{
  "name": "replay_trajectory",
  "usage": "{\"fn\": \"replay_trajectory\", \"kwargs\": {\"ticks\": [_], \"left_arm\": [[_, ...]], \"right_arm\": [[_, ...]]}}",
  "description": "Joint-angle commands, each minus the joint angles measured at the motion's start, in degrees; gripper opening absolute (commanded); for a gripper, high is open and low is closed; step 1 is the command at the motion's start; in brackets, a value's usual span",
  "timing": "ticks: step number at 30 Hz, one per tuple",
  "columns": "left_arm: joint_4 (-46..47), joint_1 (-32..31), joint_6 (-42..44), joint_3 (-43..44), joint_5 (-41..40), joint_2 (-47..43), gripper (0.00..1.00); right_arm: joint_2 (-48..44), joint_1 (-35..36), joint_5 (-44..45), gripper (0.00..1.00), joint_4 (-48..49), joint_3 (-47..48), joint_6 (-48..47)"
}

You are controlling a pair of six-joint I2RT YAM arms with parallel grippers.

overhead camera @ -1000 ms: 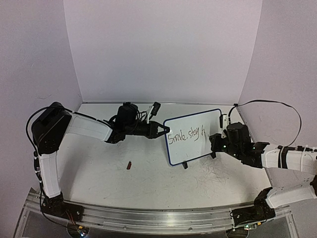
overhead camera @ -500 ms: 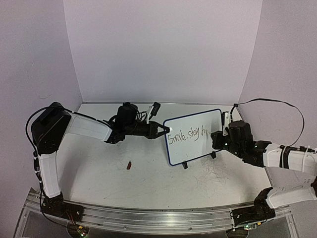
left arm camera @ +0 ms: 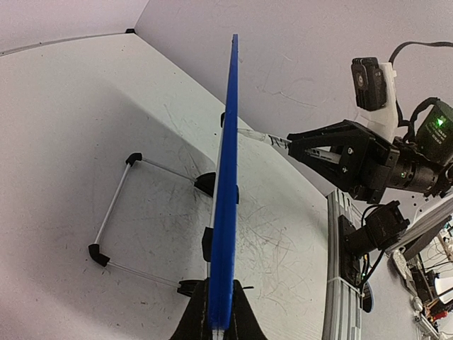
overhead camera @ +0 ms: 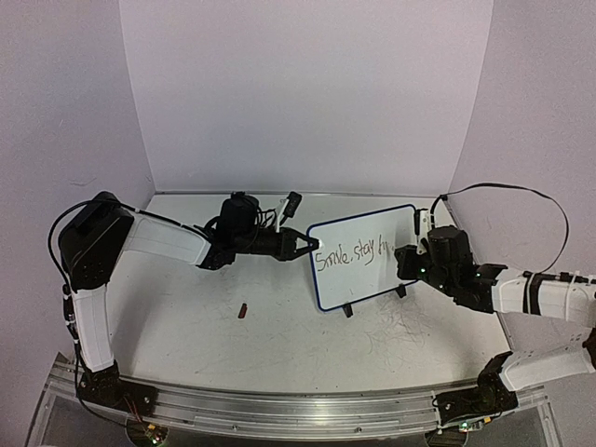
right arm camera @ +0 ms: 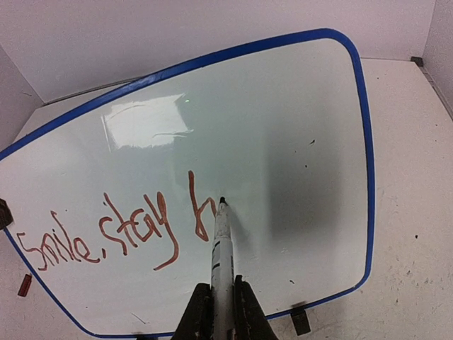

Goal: Write a sentence on the whiteboard

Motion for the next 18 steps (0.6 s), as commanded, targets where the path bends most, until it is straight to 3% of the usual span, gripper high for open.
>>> {"fn": "replay_trajectory", "kwargs": {"ticks": [1, 18], "left_arm": [[-2.12, 0.31, 0.26, -0.49, 0.13, -2.19, 0.00], [-2.12, 0.31, 0.08, -0.14, 0.38, -1.89, 0.00]], "right_arm": [[-0.11, -0.31, 0.59, 0.00, 0.20, 0.47, 0.29], [-1.69, -0.31, 2.87, 0.00, -2.56, -1.25, 1.89]]}}
